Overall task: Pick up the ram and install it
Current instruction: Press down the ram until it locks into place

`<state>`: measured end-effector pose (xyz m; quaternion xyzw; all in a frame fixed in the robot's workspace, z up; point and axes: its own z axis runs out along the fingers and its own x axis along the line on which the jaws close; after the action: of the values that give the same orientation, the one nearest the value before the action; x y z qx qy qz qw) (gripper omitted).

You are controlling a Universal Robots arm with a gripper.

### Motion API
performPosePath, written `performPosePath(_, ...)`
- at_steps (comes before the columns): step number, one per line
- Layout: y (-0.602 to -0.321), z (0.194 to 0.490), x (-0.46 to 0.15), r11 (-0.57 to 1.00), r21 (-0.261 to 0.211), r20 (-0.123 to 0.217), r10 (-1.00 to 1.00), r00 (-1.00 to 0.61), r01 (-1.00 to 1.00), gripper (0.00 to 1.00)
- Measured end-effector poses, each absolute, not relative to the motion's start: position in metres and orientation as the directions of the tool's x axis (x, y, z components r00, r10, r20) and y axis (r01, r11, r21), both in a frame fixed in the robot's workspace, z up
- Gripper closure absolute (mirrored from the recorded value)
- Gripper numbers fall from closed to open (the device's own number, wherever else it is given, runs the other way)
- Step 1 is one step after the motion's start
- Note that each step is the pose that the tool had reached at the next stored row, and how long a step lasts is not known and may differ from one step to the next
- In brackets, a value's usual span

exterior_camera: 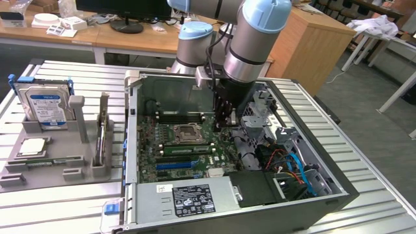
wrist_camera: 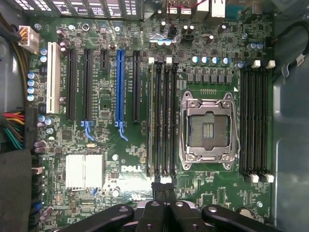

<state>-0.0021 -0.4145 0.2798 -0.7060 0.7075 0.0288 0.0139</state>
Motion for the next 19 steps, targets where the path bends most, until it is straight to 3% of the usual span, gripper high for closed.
performPosePath(19, -0.415, 0.256, -0.002, 0.002, 0.021, -0.06, -0.998, -0.003, -1.0, 0.89)
